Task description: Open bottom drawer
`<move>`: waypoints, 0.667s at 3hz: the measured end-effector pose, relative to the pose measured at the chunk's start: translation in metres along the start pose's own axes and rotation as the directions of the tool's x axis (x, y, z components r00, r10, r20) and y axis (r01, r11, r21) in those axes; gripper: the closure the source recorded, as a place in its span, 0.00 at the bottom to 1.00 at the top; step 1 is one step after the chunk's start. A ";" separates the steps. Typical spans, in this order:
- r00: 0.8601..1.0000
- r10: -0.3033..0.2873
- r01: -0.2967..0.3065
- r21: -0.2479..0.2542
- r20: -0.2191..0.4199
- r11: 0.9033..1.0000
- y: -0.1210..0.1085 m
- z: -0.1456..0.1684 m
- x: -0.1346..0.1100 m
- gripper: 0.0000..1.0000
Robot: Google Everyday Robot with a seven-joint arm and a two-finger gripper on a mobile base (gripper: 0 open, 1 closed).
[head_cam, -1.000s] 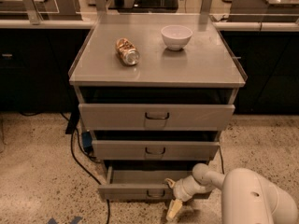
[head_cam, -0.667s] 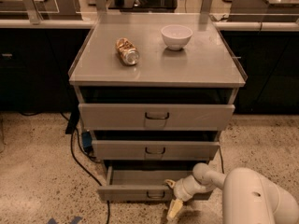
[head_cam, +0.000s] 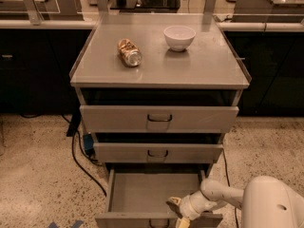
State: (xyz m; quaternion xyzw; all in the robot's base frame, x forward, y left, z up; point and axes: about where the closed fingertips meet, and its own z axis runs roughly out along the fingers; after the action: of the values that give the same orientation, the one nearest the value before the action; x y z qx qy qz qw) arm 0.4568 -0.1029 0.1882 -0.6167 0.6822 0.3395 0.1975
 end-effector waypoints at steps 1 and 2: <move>1.000 0.000 0.000 0.000 0.000 1.000 0.000 0.000 0.000 0.00; 1.000 0.013 -0.013 0.016 0.012 1.000 0.013 0.006 0.012 0.00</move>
Offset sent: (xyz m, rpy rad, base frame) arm -0.0305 -0.0134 -0.0198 0.0108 -0.0120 -0.0541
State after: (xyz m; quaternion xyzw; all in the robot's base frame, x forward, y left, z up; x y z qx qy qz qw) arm 0.4415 -0.1071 0.1785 -0.6086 0.6878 0.3389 0.2041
